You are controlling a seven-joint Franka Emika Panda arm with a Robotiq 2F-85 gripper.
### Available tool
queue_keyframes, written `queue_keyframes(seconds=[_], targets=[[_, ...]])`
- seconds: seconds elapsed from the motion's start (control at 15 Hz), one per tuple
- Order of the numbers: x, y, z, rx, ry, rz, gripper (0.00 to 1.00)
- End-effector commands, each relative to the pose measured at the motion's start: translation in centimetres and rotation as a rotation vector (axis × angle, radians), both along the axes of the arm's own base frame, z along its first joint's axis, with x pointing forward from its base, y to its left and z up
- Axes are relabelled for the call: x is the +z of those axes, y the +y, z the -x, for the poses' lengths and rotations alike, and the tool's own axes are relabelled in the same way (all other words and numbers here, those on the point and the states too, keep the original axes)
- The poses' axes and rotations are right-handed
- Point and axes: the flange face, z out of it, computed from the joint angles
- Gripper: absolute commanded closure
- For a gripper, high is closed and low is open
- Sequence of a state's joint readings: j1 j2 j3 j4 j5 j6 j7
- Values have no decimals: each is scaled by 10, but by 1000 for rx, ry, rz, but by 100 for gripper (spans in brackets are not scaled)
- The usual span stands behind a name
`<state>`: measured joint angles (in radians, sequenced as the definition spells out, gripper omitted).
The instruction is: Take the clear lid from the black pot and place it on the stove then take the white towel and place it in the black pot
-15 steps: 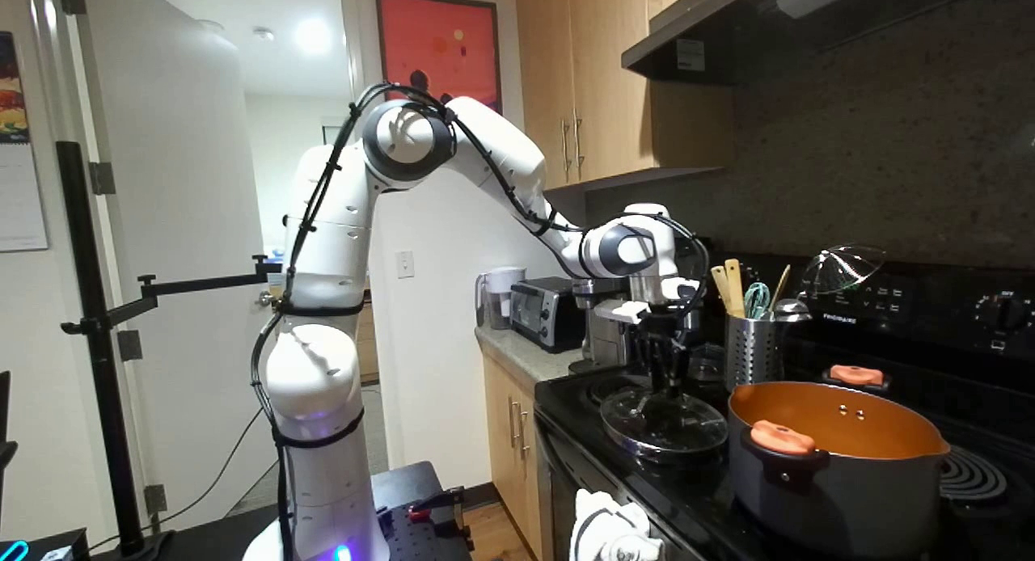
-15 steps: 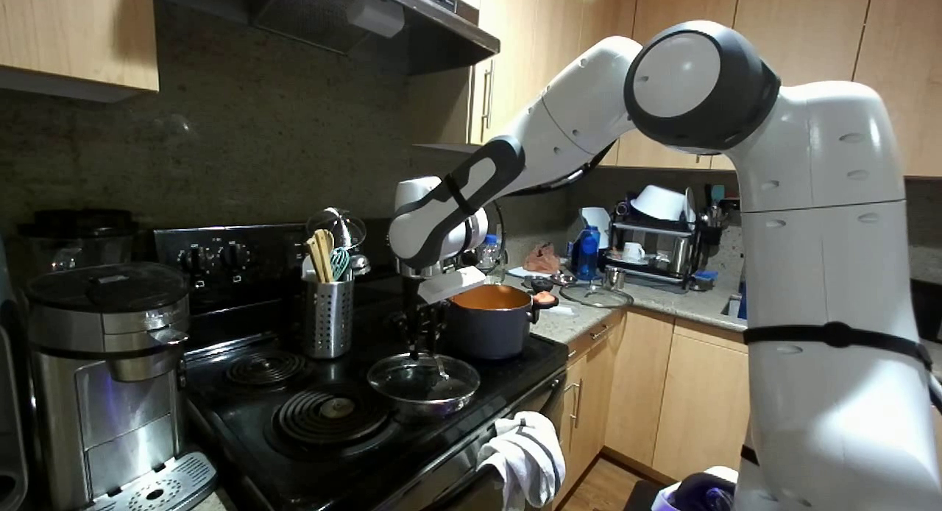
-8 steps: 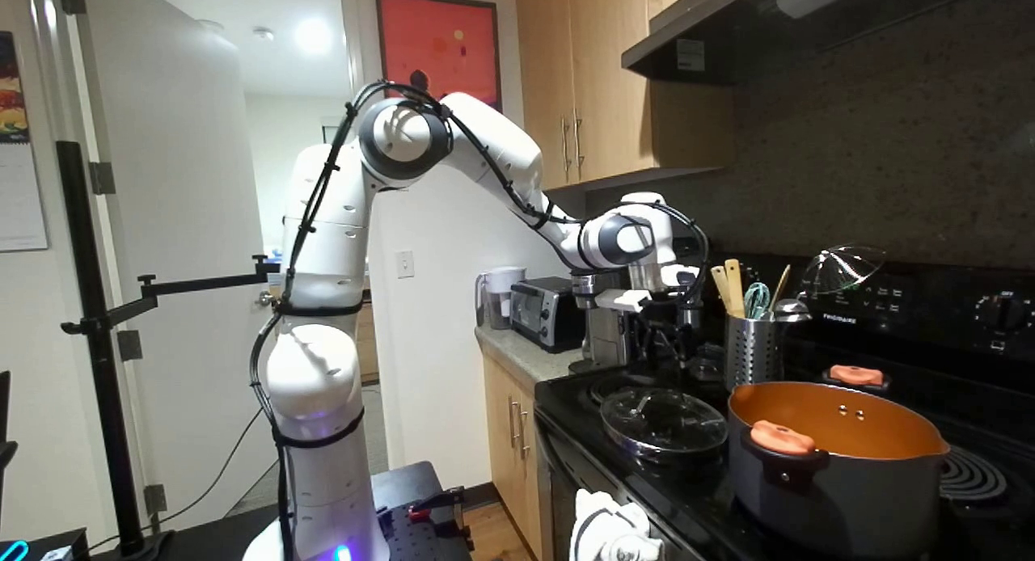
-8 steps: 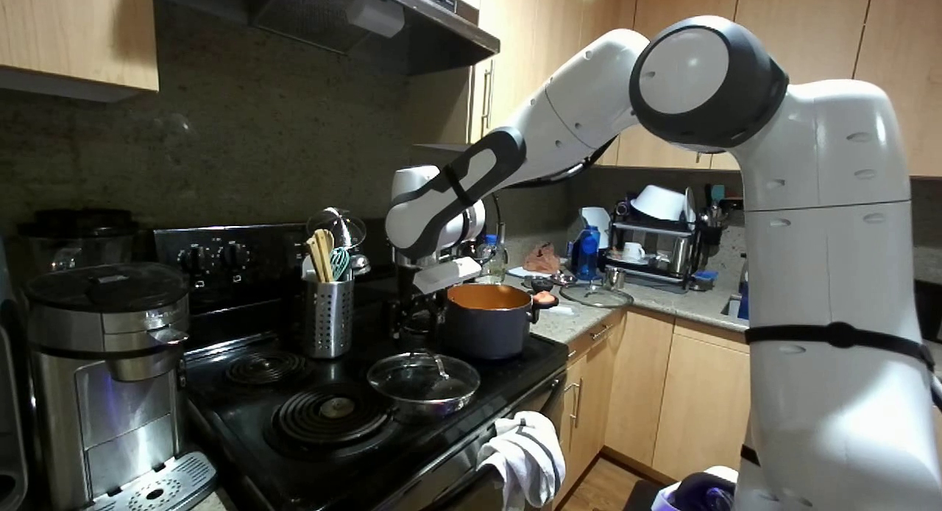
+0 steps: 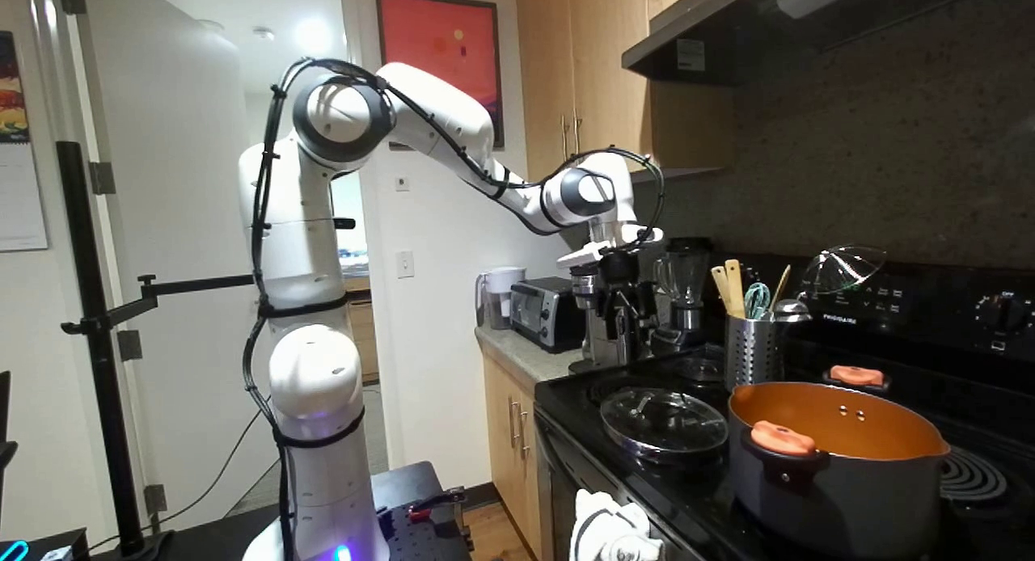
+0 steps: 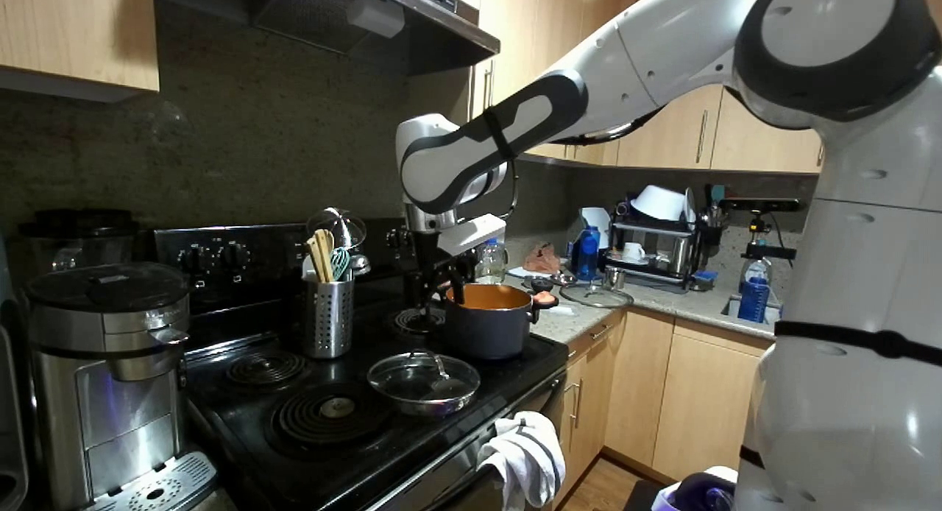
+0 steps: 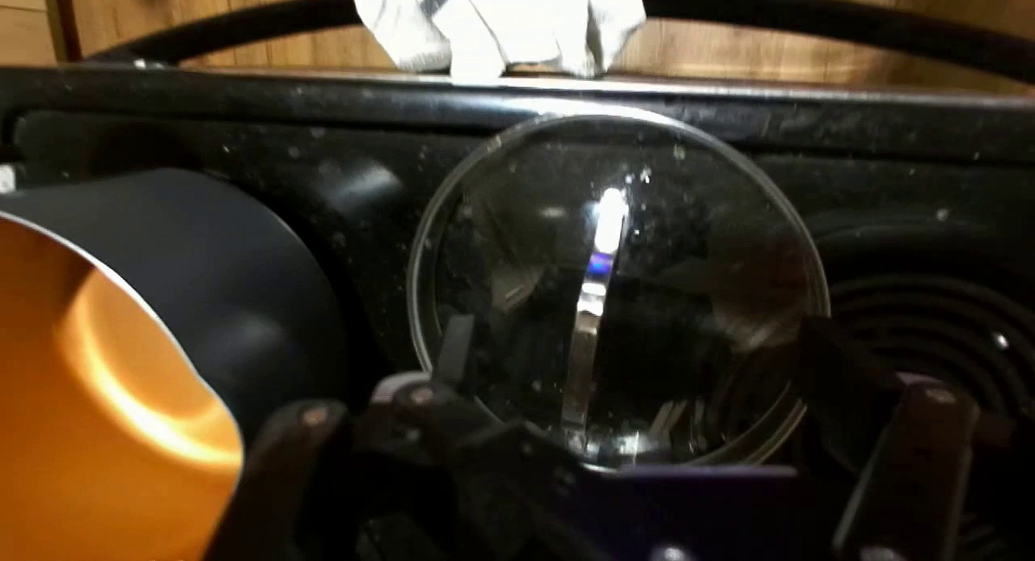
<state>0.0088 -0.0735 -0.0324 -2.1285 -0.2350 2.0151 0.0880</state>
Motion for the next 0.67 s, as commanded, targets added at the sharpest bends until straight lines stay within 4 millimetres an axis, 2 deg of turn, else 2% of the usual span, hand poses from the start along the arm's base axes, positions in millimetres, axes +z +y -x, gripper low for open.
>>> queue_keyframes(seconds=[0.0,0.13,0.33,0.47,0.53,0.6], targets=[[6,2,52,-26,68,32,0],[-1,-3,72,-46,119,30,0],[-23,-15,94,-46,146,2,0],[-44,-29,98,-34,130,10,0],[-48,-34,98,-29,123,6,0],[-41,-24,89,-47,146,4,0]])
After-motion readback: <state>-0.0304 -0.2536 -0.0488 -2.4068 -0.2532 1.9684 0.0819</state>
